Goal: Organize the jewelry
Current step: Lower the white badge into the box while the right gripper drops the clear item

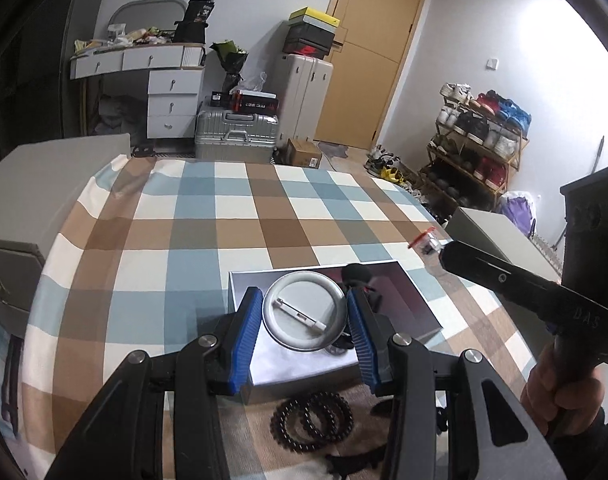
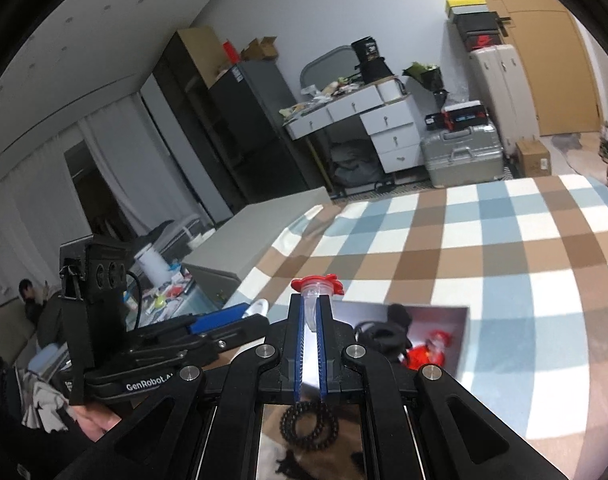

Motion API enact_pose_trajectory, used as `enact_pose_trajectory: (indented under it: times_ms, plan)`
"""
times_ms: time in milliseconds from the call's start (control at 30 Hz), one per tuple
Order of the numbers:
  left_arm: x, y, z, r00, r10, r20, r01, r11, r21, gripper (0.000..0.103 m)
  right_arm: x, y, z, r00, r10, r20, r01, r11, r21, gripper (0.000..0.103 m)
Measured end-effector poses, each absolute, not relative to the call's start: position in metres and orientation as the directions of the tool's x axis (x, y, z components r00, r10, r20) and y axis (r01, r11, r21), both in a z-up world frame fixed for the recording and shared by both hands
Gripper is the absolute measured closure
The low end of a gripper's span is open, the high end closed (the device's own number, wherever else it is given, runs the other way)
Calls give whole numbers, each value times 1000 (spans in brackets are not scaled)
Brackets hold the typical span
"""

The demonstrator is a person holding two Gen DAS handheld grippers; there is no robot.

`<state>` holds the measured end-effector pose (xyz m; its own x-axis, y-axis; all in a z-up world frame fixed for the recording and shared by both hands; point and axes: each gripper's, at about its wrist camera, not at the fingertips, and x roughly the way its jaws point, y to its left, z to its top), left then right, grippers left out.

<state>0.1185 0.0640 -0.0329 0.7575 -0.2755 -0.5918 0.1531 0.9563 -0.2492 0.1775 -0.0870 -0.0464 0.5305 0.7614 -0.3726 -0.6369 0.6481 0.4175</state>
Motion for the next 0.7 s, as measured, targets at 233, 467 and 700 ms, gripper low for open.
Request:
enact_pose_trajectory:
  times_ms: [233, 467, 700]
  plan:
    - [137, 68, -44, 721, -315, -617, 171, 944, -282, 66, 203, -61, -55, 497, 754, -430, -643, 653, 401, 98]
    - [145, 68, -50, 694, -340, -634, 193, 937, -291, 66, 230, -43, -74, 447, 736, -508, -633, 662, 403, 98]
    - [152, 67, -59, 663, -356, -659, 196, 932, -306, 66, 238, -38, -86, 422, 724, -546, -627, 668, 400, 98]
